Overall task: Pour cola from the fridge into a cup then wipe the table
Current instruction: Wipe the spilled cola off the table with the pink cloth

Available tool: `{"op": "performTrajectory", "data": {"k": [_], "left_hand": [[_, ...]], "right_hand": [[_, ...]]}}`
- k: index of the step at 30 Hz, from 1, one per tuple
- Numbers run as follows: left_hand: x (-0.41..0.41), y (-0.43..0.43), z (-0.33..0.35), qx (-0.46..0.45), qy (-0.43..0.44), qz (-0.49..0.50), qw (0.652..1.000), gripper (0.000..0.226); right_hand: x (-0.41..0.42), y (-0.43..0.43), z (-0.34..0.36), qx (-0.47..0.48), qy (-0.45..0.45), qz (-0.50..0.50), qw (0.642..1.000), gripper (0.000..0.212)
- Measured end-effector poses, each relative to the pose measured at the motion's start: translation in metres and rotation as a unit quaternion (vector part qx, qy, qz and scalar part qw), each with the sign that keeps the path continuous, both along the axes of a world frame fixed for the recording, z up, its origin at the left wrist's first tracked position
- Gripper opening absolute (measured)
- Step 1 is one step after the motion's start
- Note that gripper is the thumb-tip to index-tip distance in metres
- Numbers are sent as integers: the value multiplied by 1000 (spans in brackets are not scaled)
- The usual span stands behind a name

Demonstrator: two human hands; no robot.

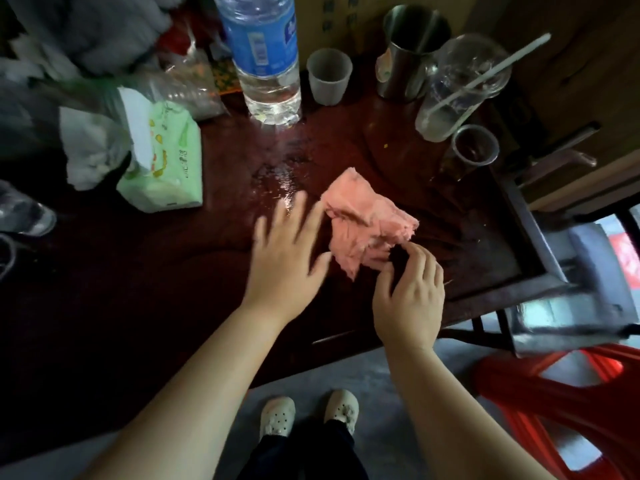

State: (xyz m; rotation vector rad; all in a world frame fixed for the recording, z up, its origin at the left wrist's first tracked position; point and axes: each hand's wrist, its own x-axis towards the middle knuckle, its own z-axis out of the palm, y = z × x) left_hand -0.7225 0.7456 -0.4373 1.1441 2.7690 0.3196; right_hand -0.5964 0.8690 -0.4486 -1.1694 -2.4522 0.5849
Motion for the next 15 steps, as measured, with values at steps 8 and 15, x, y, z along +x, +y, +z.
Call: {"op": "performTrajectory", "data": {"k": [8,15], "left_hand": [[-13,-102,-24,-23,5,202,979,66],[-15,-102,-25,17,-14,222,975,64]], "right_hand": [[-25,4,7,67,-50,128,988,70],[-98,-4,-7,71,-122,60,988,44]]}}
